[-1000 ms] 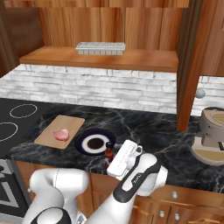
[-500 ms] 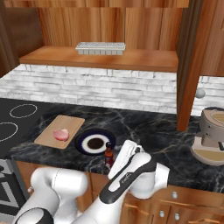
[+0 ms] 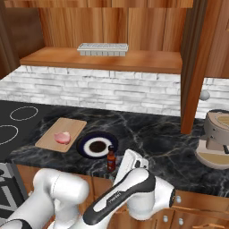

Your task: Pick the steak from the plate and place it on the cutting board. Then pick the condiment bottle from the cabinet and place it next to the cutting board.

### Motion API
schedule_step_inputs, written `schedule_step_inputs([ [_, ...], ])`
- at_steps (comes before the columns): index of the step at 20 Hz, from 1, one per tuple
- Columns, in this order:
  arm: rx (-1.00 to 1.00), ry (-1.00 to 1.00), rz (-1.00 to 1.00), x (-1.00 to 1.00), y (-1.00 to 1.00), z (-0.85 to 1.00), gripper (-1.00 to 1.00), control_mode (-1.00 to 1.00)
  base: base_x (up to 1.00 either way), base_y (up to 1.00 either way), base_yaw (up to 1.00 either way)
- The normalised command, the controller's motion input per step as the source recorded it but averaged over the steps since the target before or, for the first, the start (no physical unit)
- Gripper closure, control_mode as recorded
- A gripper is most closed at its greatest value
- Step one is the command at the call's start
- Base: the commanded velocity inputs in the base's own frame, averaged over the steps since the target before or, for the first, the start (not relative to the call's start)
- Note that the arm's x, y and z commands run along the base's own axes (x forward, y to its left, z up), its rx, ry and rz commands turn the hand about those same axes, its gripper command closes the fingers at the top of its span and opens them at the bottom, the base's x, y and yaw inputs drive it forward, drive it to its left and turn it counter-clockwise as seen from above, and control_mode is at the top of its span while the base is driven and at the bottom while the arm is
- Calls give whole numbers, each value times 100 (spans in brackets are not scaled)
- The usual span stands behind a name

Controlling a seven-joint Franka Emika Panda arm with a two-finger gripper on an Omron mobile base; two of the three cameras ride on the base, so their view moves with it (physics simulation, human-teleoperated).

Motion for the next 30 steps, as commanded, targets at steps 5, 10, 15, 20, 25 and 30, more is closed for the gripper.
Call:
schedule_step_inputs([
  [5,-19,-24,-8,-37,-12,0,-100,-100,0,0,0],
  [10,-19,-18,-10,-26,-7,4,-100,-100,0,0,0],
  [15,-27,-8,-9,-5,0,35,-100,-100,0,0,0],
  [20,-31,-5,-6,-4,0,51,-100,-100,0,0,0],
  [25,-28,-13,-2,-20,-3,36,-100,-100,0,0,0],
  [30,-27,-22,0,-38,-13,28,-100,-100,0,0,0],
])
